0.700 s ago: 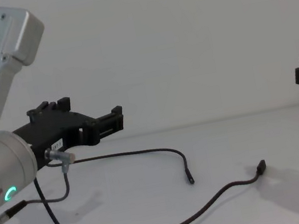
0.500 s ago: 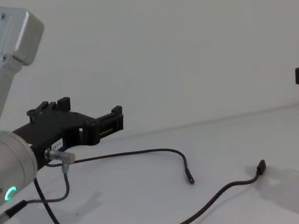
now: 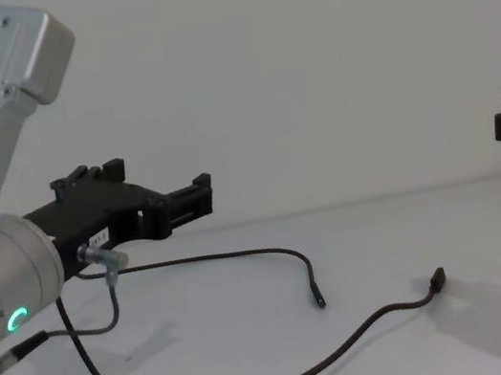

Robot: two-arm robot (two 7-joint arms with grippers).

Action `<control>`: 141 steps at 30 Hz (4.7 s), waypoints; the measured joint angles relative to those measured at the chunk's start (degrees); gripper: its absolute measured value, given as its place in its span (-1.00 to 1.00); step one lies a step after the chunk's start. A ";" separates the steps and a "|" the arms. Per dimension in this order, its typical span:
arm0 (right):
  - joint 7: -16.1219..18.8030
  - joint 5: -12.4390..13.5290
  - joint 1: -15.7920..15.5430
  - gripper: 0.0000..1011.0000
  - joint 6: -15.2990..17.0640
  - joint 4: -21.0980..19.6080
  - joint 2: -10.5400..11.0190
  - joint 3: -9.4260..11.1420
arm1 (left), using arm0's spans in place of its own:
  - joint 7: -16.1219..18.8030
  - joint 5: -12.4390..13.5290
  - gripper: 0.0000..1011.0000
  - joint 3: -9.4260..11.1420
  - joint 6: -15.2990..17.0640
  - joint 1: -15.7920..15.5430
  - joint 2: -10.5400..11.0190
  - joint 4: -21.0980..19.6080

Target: Pick up the data cable with the one hand.

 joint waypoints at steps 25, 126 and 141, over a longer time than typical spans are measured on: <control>0.00 0.00 0.00 -0.45 0.00 0.00 0.00 0.00 | -16.15 -5.56 0.98 4.05 6.42 -2.58 2.14 -0.02; 0.18 -0.97 1.33 -0.45 -1.56 0.20 -0.67 -0.23 | -27.63 -5.93 -0.93 7.82 11.75 -9.29 -2.02 3.99; 0.85 -2.91 8.40 -0.45 -5.98 3.49 -3.75 -1.14 | -28.06 -6.35 -0.93 7.68 11.64 -9.20 -1.46 3.28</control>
